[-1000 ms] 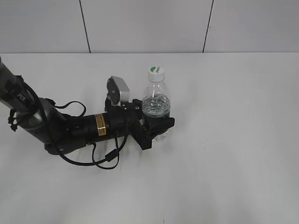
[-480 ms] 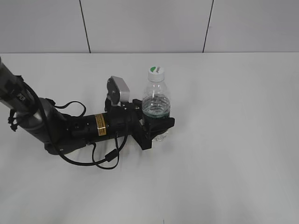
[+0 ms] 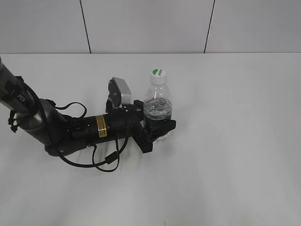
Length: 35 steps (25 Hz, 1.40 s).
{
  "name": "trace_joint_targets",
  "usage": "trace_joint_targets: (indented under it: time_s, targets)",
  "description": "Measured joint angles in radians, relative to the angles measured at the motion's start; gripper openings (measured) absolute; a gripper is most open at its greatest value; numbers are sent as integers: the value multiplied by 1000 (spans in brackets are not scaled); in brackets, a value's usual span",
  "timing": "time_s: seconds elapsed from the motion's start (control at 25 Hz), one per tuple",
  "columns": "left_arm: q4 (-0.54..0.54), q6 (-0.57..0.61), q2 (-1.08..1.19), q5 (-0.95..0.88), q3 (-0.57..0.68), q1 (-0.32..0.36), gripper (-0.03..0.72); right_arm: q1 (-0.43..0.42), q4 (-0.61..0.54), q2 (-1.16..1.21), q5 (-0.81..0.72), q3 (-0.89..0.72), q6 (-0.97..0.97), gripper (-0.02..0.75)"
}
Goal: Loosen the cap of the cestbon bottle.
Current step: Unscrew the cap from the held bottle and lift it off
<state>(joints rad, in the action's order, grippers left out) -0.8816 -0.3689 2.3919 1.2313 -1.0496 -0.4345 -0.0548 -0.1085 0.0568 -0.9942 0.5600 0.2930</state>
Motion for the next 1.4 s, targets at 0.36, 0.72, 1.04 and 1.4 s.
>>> trace_joint_targets:
  time_s: [0.36, 0.72, 1.04, 1.4]
  targets:
    - [-1, 0, 0, 0, 0, 0, 403, 0, -1, 431, 144, 204, 6, 580]
    - [-1, 0, 0, 1, 0, 0, 403, 0, -110, 883, 128, 513, 46, 590]
    - [-2, 1, 0, 2, 0, 0, 403, 0, -260, 1169, 24, 727, 70, 599]
    - [-1, 1, 0, 3, 0, 0, 403, 97, -225, 1435, -71, 955, 20, 597]
